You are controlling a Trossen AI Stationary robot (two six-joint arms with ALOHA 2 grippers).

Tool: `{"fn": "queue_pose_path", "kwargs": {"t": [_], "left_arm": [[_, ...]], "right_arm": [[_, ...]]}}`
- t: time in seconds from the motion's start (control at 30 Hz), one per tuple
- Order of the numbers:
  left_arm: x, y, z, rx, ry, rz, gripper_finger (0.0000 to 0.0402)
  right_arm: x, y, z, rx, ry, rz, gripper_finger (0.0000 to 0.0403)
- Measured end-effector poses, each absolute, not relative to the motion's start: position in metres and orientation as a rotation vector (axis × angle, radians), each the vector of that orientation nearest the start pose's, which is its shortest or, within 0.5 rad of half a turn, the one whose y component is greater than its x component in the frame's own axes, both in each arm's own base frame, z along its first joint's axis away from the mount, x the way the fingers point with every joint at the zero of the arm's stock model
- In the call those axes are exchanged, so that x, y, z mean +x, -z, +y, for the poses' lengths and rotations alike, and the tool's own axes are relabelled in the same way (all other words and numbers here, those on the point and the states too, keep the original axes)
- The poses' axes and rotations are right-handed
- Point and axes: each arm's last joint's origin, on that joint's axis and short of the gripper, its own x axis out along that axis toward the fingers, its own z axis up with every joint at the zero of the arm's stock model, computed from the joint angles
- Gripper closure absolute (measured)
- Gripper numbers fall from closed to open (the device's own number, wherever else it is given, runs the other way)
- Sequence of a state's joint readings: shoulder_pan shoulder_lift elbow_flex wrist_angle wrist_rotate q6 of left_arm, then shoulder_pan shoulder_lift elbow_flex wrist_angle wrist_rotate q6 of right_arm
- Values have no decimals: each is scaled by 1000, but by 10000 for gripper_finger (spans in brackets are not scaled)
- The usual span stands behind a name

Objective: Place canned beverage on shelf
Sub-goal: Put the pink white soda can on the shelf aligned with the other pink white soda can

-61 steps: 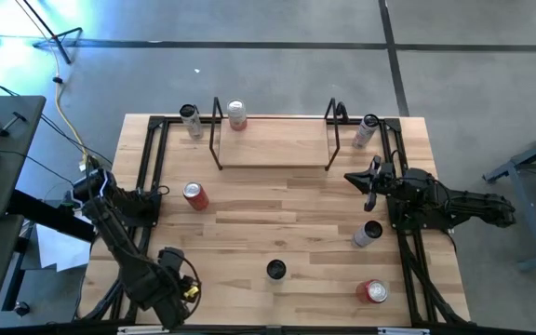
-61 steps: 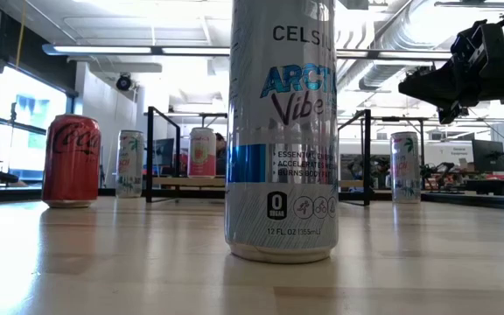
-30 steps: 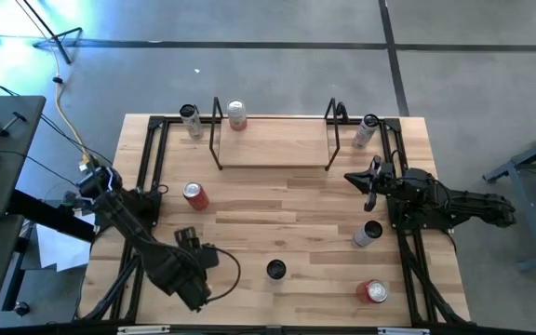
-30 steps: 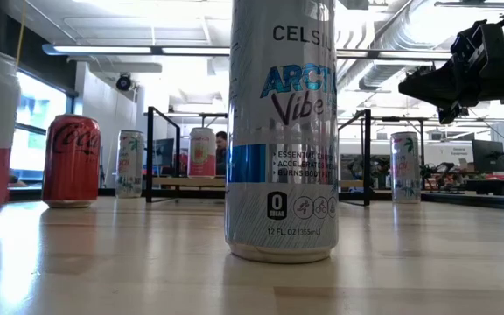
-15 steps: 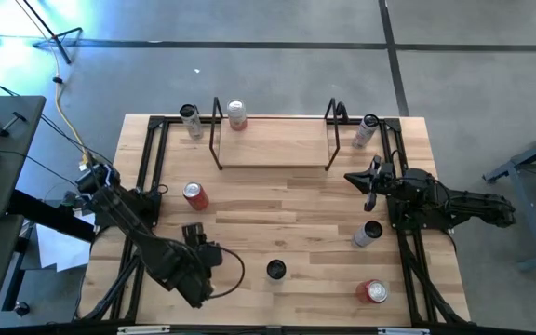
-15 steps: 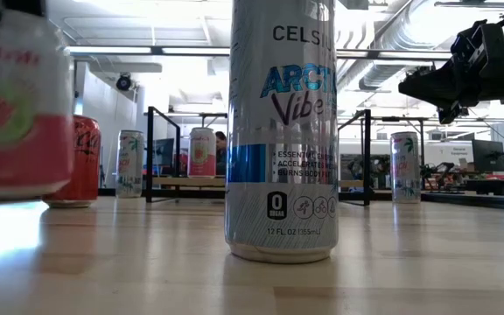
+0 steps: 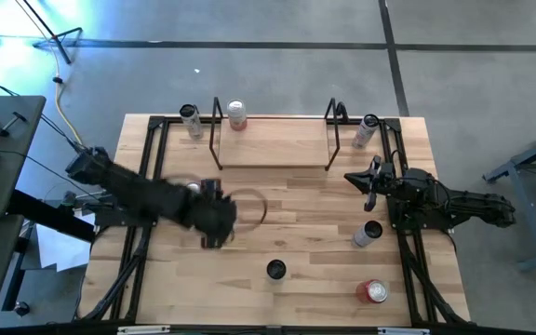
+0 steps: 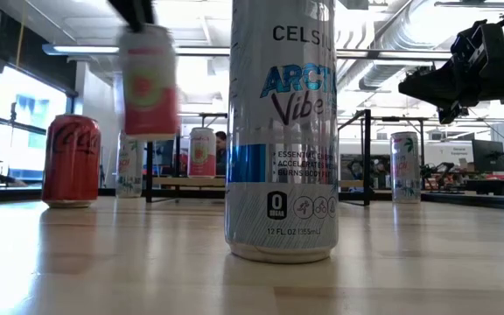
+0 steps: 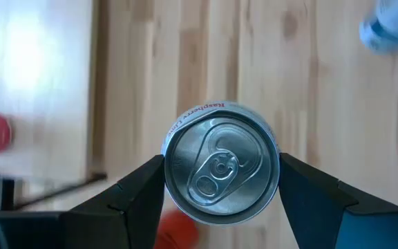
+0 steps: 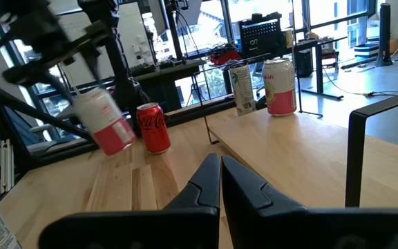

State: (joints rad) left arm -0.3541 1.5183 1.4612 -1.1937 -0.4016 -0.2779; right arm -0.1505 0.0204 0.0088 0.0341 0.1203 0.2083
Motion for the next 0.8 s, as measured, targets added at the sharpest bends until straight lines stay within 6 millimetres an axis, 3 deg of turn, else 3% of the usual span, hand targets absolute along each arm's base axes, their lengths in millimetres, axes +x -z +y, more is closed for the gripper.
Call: {"fn": "queue_pose_path", "kwargs": {"t": [0.27,0.47,0.8], "left_arm": [[286,-330,-8,217,-127,1156,170],[287,-332,48,262,-149,1142,170],[275,-329,123,216,-179,1125,170]], "right_arm": [[97,-168,-18,206,268,-51,402],[97,-168,-18,207,268,-51,402],[97,-168,-18,207,268,-51,402]]}}
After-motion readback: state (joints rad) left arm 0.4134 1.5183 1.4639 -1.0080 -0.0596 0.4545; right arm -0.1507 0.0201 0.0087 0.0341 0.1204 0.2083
